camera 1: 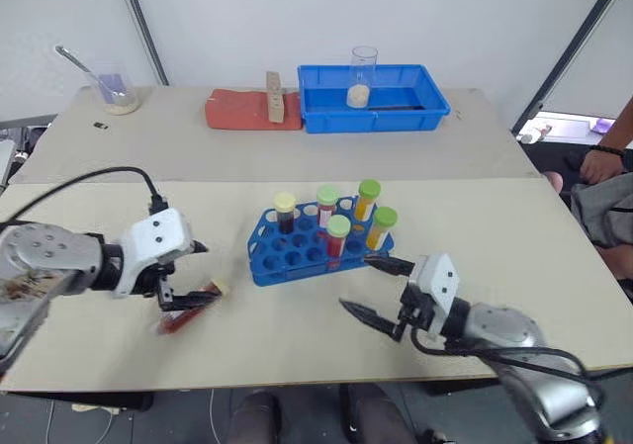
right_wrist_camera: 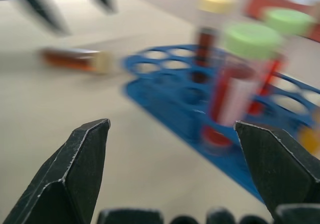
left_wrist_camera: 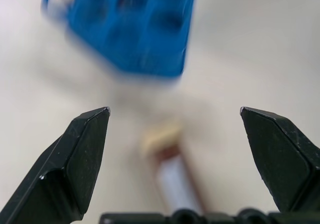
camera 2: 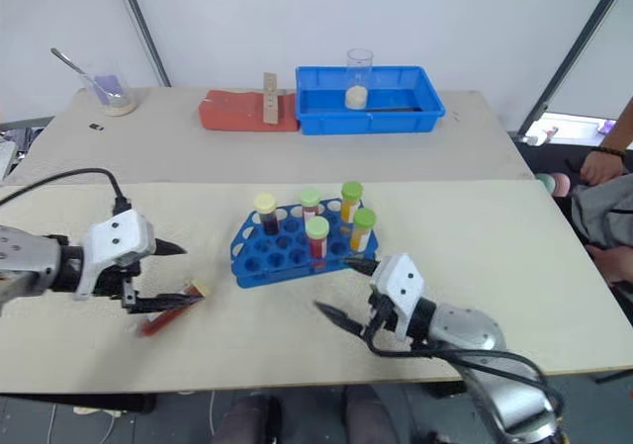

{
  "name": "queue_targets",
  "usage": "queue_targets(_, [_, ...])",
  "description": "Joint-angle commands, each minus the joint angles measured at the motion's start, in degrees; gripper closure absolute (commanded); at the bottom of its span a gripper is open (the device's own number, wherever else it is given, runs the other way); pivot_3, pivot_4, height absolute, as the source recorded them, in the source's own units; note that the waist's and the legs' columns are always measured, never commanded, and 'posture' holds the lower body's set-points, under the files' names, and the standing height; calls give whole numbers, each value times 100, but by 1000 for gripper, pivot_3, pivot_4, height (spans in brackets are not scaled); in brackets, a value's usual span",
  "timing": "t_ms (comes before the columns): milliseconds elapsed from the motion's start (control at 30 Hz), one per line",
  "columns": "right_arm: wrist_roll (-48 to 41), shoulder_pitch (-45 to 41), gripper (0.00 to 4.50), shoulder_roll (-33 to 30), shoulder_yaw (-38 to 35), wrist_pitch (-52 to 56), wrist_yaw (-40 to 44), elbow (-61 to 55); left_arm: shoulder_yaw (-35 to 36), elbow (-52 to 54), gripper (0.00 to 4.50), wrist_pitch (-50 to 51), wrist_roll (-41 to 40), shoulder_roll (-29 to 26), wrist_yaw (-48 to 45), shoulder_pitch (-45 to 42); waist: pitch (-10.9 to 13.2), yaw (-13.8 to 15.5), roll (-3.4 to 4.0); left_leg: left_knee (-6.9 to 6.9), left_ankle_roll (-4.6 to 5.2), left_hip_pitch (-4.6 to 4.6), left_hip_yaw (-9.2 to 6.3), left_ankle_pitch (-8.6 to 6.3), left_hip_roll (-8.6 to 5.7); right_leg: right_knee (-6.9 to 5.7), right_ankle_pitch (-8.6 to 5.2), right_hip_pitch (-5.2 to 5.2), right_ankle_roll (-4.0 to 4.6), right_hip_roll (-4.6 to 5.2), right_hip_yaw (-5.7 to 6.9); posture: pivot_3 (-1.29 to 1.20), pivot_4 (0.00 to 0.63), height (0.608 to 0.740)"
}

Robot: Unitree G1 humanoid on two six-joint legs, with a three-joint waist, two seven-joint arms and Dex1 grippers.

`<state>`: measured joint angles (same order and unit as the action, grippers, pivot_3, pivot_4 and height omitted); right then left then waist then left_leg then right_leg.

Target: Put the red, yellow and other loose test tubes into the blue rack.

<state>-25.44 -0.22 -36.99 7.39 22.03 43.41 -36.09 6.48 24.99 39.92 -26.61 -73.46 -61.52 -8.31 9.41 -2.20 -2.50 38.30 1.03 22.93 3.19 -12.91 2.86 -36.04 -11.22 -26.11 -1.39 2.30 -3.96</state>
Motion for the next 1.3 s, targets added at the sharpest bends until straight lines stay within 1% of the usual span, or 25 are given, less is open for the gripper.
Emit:
queue_targets(33, [-661, -391, 94, -365, -238, 434, 541, -306, -32, -115, 0, 229, 94, -208, -95, -224, 1, 9, -1, -1, 0, 1, 0, 0, 1, 0, 0, -2, 0, -1, 1, 0, 150, 740])
queue_targets(133, [-1209, -796, 94, -744, -294, 858, 947, -409, -235, -243, 0, 372, 237, -321, -130, -194, 1, 8, -2, -1, -1, 3, 3, 1, 1, 1, 0, -4, 0, 0, 0, 0, 150, 740])
queue_targets(300, [-1821, -1345, 94, -1112, -437, 1253, 1361, -416, -756, -232, 0, 643, 442, -91, 75, -203, 1, 25, -2, -11, -1, 9, 2, 0, 0, 4, -8, -7, 2, -1, 2, 0, 150, 740])
queue_targets(433, [-1997, -1595, 94, -1153, -402, 1414, 1430, -424, -1235, -360, 0, 816, 725, 299, 343, -487, 2, 61, -4, -11, 0, 19, 1, 0, -2, 5, -8, -13, 0, -1, 2, 0, 150, 740])
queue_targets(567, [-2038, -1620, 94, -1124, -381, 1497, 1372, -482, -1526, -362, 0, 1157, 842, 596, 508, -764, 2, 129, -5, -8, -1, 21, 1, 1, -4, 4, -7, -12, -2, -1, 1, 0, 150, 740])
queue_targets(700, [-2116, -1617, 94, -1074, -413, 1594, 1298, -524, -1750, -239, 0, 1556, 870, 798, 604, -1040, 2, 141, -6, -3, 0, 21, 0, 1, -4, 2, -5, -11, -5, -1, 1, 0, 150, 740])
queue_targets(767, [-2329, -1656, 94, -1049, -486, 1732, 1218, -526, -1929, -292, 0, 1650, 959, 873, 625, -1195, 2, 141, -7, -2, 0, 22, -2, 1, -5, 1, -4, -10, -6, -1, 0, 0, 150, 740])
queue_targets(800, [-2439, -1676, 66, -1052, -515, 1799, 1188, -532, -1985, -320, 559, 1682, 977, 894, 617, -1246, 1, 142, -7, -2, 0, 22, -2, 1, -5, 1, -4, -9, -7, -1, 0, 0, 150, 740])
queue_targets(833, [-2518, -1692, 66, -1065, -535, 1854, 1170, -543, -2052, -340, 865, 1671, 1019, 885, 601, -1294, 1, 137, -7, -1, 0, 22, -2, 1, -5, 1, -3, -9, -7, -1, 0, 0, 150, 740])
queue_targets(867, [-2565, -1702, 66, -1077, -545, 1889, 1157, -553, -2092, -349, 1298, 1664, 1043, 874, 587, -1323, 1, 131, -7, -1, 0, 22, -2, 1, -5, 1, -3, -9, -8, -1, 0, 0, 150, 740])
queue_targets(1000, [-2773, -1762, 66, -1089, -614, 2026, 1068, -567, -2256, -326, 3296, 1620, 1136, 779, 470, -1375, 1, 138, -7, 0, 0, 21, -5, 1, -5, -2, -3, -9, -7, -3, 0, 0, 150, 740])
queue_targets(1033, [-2828, -1787, 66, -1077, -632, 2059, 1027, -564, -2273, -306, 3428, 1615, 1144, 760, 443, -1365, 1, 137, -7, 0, 0, 21, -6, 1, -5, -1, -3, -9, -7, -3, 0, 0, 150, 740])
queue_targets(1100, [-2924, -1824, 66, -1054, -663, 2110, 950, -562, -2310, -246, 3504, 1546, 1204, 687, 387, -1327, 1, 129, -7, 0, 0, 21, -4, 1, -5, -1, -3, -8, -8, -3, -1, 0, 150, 740])
queue_targets(1233, [-2950, -1827, 66, -1086, -679, 2128, 879, -561, -2128, -203, 3504, 1436, 1083, 637, 226, -1339, 1, 134, -7, 0, 0, 21, -6, 1, -5, -1, -3, -9, -8, -3, 0, 0, 150, 740])
queue_targets(1300, [-2890, -1775, 66, -1130, -708, 2100, 869, -563, -1928, -199, 3504, 1272, 871, 589, -77, -1468, 1, 138, -7, 0, 0, 22, -6, 1, -5, -1, -3, -9, -7, -3, 0, 0, 150, 740])
